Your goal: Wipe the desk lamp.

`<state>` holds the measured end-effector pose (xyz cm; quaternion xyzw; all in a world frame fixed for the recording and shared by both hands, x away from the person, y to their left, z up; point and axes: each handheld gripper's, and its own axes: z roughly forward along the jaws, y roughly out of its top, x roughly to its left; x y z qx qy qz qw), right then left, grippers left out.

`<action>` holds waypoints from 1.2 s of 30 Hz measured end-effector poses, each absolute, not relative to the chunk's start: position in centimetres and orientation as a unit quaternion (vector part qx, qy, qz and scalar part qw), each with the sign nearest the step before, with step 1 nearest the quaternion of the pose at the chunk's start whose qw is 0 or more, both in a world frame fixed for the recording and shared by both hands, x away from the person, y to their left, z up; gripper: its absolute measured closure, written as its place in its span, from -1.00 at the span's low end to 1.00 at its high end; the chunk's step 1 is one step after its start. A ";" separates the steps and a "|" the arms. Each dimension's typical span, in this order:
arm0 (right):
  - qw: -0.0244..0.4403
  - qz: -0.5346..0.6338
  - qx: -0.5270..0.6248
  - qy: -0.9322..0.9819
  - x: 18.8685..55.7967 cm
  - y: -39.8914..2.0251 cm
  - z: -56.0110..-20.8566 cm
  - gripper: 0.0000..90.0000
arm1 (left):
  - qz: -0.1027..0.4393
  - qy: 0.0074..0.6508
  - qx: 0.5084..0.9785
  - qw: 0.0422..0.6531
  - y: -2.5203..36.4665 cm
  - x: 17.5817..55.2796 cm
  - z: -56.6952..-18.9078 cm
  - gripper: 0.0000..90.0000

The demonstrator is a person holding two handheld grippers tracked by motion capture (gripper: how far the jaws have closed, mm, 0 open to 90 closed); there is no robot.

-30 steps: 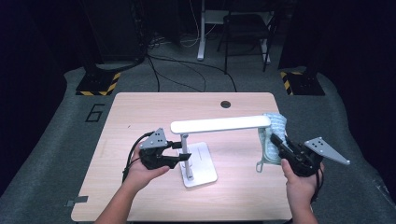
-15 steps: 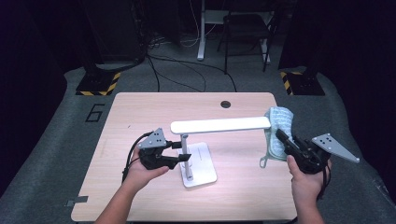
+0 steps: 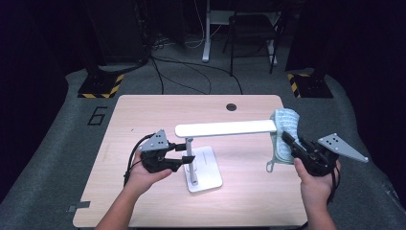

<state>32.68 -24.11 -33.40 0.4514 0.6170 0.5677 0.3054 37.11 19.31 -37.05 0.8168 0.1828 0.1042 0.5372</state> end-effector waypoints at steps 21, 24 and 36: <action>0.256 0.565 0.340 0.707 34.8 -26.4 -30.5 0.62 | 0.089 0.159 0.824 0.537 20.1 37.4 -36.9 0.17; 0.252 0.573 0.330 0.707 34.9 -26.8 -29.9 0.62 | 0.086 0.157 0.823 0.540 20.1 37.4 -37.0 0.17; 0.254 0.589 0.300 0.706 35.0 -26.0 -27.2 0.62 | 0.083 0.156 0.821 0.542 20.0 37.5 -37.1 0.16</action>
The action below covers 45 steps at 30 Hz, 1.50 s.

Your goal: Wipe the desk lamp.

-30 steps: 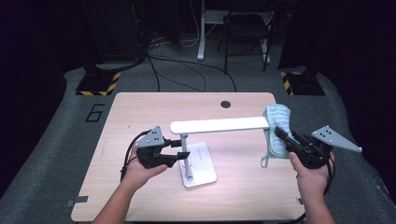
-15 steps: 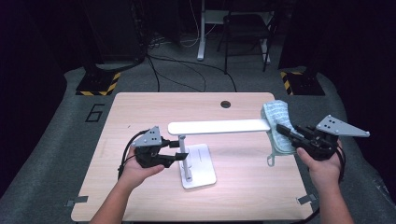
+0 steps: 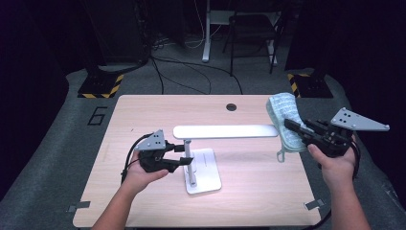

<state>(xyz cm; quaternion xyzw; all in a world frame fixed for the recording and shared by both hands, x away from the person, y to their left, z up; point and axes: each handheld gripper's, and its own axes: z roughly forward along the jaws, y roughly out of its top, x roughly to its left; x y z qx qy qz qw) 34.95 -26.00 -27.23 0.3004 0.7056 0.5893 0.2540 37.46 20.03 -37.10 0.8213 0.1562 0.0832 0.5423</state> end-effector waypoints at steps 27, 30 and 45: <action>0.188 0.587 0.295 0.730 37.1 -21.0 -29.0 0.62 | 0.081 0.159 0.817 0.548 19.9 37.5 -37.3 0.16; 0.182 0.591 0.282 0.734 37.1 -19.6 -28.8 0.62 | 0.081 0.160 0.817 0.548 19.9 37.5 -37.4 0.16; 0.150 0.594 0.206 0.763 36.4 -12.1 -27.2 0.62 | 0.087 0.168 0.814 0.549 19.7 37.3 -37.4 0.16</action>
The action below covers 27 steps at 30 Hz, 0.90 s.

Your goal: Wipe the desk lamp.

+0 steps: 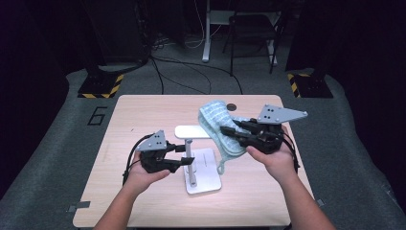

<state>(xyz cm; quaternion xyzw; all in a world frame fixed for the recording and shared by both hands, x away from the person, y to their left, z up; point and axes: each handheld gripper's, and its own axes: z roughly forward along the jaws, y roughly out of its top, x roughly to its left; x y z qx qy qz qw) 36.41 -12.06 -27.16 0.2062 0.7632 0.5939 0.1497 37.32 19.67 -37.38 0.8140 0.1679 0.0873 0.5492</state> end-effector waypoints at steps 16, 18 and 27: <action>0.142 0.586 0.193 0.775 35.9 -7.3 -26.0 0.62 | 0.104 0.175 0.817 0.540 19.1 36.9 -37.2 0.17; 0.143 0.584 0.192 0.776 35.8 -6.6 -25.8 0.62 | 0.105 0.174 0.817 0.540 19.1 36.9 -37.2 0.17; 0.139 0.579 0.182 0.783 35.6 -4.1 -25.2 0.61 | 0.110 0.172 0.818 0.538 19.0 36.9 -37.2 0.17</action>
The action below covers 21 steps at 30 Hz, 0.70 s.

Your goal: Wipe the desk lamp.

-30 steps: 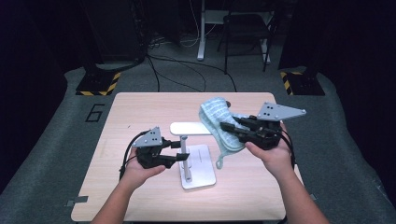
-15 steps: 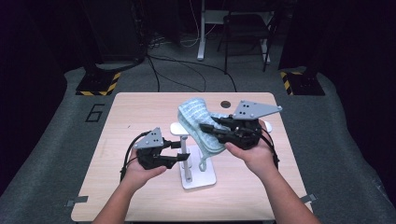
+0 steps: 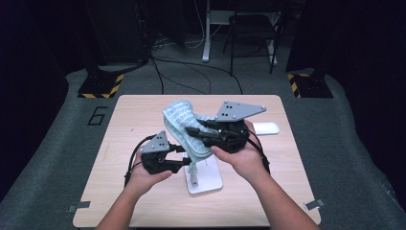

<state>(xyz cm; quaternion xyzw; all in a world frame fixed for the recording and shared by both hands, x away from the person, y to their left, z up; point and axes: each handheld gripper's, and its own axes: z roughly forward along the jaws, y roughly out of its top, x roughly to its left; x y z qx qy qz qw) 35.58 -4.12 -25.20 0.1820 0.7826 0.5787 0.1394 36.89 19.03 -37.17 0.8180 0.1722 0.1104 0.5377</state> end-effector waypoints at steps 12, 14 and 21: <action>0.138 0.577 0.187 0.783 35.8 -4.5 -25.2 0.62 | 0.108 0.175 0.815 0.541 18.9 36.8 -37.3 0.17; 0.140 0.577 0.190 0.782 35.9 -5.1 -25.4 0.62 | 0.107 0.172 0.817 0.540 19.1 36.8 -37.3 0.17; 0.147 0.573 0.216 0.777 36.2 -8.2 -25.9 0.62 | 0.108 0.171 0.818 0.539 19.1 36.9 -37.3 0.17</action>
